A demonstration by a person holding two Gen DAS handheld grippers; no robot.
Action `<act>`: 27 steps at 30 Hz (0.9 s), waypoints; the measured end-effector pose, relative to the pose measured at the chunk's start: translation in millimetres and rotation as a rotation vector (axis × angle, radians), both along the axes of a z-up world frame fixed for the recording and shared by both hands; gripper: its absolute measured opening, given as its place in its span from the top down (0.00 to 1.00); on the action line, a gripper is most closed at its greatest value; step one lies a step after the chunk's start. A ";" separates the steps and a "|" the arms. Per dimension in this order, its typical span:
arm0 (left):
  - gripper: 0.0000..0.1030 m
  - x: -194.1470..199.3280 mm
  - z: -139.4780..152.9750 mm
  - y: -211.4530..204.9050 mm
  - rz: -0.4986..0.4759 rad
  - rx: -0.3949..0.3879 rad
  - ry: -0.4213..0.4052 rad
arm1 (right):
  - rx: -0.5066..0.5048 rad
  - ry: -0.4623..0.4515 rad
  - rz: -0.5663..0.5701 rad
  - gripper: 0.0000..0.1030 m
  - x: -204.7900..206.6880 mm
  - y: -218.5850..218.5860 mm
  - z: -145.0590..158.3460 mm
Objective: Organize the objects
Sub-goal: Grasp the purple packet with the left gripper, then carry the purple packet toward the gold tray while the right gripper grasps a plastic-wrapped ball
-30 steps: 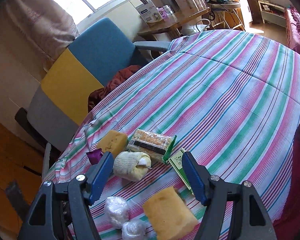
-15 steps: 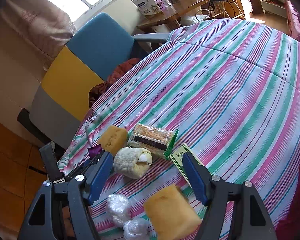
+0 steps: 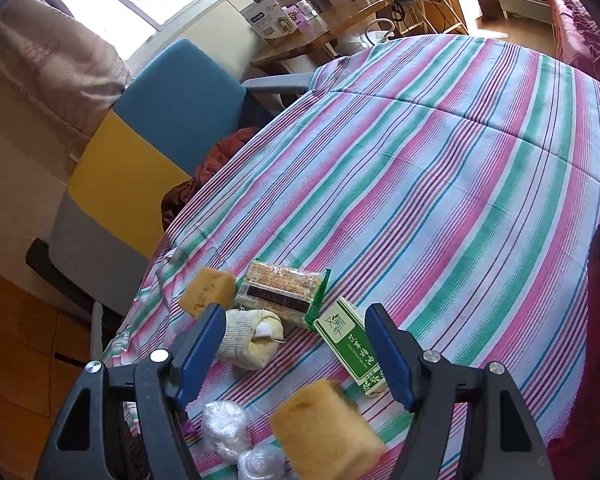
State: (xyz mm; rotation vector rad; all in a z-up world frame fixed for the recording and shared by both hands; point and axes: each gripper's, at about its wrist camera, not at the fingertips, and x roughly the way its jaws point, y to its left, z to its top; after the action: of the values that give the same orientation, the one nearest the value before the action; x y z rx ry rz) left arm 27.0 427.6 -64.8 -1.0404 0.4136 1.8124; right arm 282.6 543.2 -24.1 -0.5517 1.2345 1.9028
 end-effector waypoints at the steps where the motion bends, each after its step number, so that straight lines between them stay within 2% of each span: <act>1: 0.68 6.6 1.3 -9.3 -0.003 0.004 0.008 | -0.004 -0.003 0.004 0.29 -0.8 -0.1 -1.0; 9: 0.68 48.2 6.0 -72.6 -0.023 0.025 0.034 | -0.021 -0.074 0.111 0.29 -24.2 -6.8 -8.3; 17: 0.68 60.6 15.9 -108.0 -0.012 0.058 0.037 | -0.018 -0.148 0.222 0.29 -48.2 -18.5 -16.2; 19: 0.68 62.9 21.4 -116.7 -0.009 0.075 0.038 | 0.015 -0.106 0.265 0.30 -54.5 -25.1 -9.3; 22: 0.68 64.4 29.7 -127.2 -0.001 0.092 0.050 | 0.081 -0.056 0.410 0.32 -72.4 -45.6 2.9; 24: 0.68 64.0 35.3 -136.3 0.008 0.107 0.051 | 0.109 -0.093 0.522 0.32 -91.4 -63.7 2.5; 27: 0.68 62.6 42.8 -149.1 0.026 0.126 0.051 | 0.115 -0.200 0.621 0.33 -114.7 -82.5 -10.4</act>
State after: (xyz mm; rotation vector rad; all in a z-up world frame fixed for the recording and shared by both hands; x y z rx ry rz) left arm 89.5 278.5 -22.0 -0.9176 0.3132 1.8668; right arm 168.0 460.7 -34.5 -1.1314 0.8731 2.3298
